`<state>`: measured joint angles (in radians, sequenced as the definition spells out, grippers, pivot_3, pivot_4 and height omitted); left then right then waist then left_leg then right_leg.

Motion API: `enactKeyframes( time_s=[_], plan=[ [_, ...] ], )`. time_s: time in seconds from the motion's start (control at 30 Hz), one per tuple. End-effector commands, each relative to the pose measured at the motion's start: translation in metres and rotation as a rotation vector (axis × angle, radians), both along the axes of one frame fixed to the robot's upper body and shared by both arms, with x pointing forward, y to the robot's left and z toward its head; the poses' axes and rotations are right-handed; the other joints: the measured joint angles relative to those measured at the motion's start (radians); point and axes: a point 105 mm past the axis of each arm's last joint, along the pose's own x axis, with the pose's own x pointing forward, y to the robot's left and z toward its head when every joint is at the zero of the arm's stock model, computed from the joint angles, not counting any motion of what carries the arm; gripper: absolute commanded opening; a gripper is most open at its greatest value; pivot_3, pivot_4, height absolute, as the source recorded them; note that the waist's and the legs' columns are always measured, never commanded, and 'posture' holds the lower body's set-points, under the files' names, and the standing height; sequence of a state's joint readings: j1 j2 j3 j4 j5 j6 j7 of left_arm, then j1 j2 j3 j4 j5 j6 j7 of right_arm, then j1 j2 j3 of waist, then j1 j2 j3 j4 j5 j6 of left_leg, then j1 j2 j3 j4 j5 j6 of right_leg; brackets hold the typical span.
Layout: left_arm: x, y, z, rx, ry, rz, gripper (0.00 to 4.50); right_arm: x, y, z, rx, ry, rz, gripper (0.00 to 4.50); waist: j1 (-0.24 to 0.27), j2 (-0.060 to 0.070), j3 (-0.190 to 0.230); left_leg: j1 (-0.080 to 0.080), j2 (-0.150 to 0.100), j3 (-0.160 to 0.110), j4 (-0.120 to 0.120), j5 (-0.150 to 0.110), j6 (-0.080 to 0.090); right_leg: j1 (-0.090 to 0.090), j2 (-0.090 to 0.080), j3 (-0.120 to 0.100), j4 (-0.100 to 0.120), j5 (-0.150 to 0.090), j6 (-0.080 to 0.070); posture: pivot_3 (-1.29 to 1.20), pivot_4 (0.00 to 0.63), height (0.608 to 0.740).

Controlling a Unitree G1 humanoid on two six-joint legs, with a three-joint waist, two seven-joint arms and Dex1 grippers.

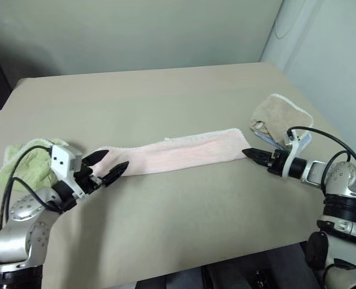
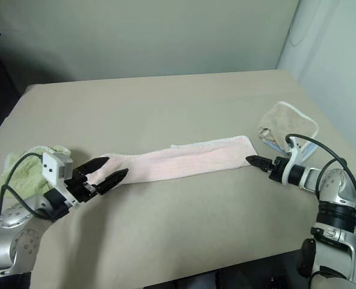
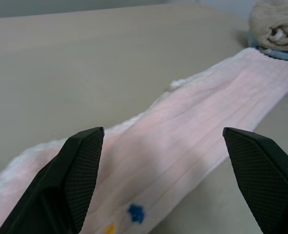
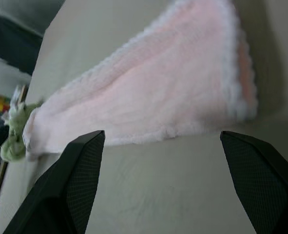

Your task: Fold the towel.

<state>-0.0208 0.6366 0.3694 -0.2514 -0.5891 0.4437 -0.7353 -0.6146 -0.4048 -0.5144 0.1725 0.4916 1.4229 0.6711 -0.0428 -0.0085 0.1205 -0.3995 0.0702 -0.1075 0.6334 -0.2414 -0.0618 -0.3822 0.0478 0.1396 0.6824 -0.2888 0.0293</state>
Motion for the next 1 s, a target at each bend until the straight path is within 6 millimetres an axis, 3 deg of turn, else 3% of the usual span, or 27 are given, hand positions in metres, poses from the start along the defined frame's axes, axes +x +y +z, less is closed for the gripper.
enactKeyframes(
  time_s=[0.03, 0.27, 0.5, 0.6, 0.77, 0.93, 1.0],
  plan=[
    [-0.002, -0.016, 0.015, -0.001, -0.06, -0.054, 4.23, 0.003, 0.003, 0.008, 0.045, 0.009, -0.047, 4.01, 0.0, 0.0, 0.0, 0.0, 0.0, 0.0, 0.0, 0.0, 0.0, 0.0, 0.0, 0.0, 0.0, 0.0, 0.0, 0.0, 0.15, 0.74],
    [-0.002, -0.026, 0.017, -0.014, -0.063, -0.083, 4.23, 0.031, 0.014, -0.012, 0.117, 0.094, -0.193, 4.01, -0.011, -0.006, -0.004, 0.002, -0.001, 0.0, 0.003, -0.002, 0.004, 0.0, 0.001, 0.0, 0.002, 0.0, 0.001, 0.0, 0.15, 0.74],
    [-0.003, -0.034, 0.016, -0.019, -0.06, -0.1, 4.23, 0.062, 0.031, -0.009, 0.174, 0.073, -0.242, 4.01, -0.01, -0.011, -0.007, 0.013, -0.003, 0.001, 0.004, -0.006, 0.011, 0.006, 0.0, 0.0, 0.0, 0.001, 0.003, 0.0, 0.15, 0.74],
    [-0.005, -0.036, 0.015, -0.019, -0.06, -0.102, 4.29, 0.069, 0.032, -0.005, 0.182, 0.059, -0.258, 3.44, -0.007, -0.011, -0.007, 0.014, -0.003, 0.001, 0.003, -0.007, 0.012, 0.007, 0.0, 0.0, 0.0, 0.001, 0.003, 0.0, 0.15, 0.74],
    [-0.008, -0.036, 0.013, -0.021, -0.058, -0.092, 4.29, 0.067, 0.019, 0.003, 0.181, 0.034, -0.28, 1.69, -0.004, -0.01, -0.007, 0.011, -0.002, 0.002, 0.0, -0.007, 0.011, 0.008, 0.0, 0.0, -0.001, 0.001, 0.002, 0.0, 0.15, 0.74],
    [-0.012, -0.035, 0.01, -0.02, -0.055, -0.083, 4.29, 0.059, -0.011, 0.017, 0.154, -0.01, -0.338, 0.03, 0.004, -0.01, -0.007, 0.011, -0.002, 0.003, -0.003, -0.006, 0.01, 0.006, 0.0, 0.001, -0.001, 0.0, 0.001, 0.0, 0.15, 0.74],
    [-0.013, -0.035, 0.01, -0.021, -0.054, -0.083, 4.29, 0.053, -0.019, 0.022, 0.142, -0.028, -0.339, 0.03, 0.012, -0.01, -0.007, 0.01, -0.002, 0.002, -0.003, -0.006, 0.01, 0.006, 0.0, 0.001, -0.002, 0.0, 0.002, 0.0, 0.15, 0.74]
  ],
)
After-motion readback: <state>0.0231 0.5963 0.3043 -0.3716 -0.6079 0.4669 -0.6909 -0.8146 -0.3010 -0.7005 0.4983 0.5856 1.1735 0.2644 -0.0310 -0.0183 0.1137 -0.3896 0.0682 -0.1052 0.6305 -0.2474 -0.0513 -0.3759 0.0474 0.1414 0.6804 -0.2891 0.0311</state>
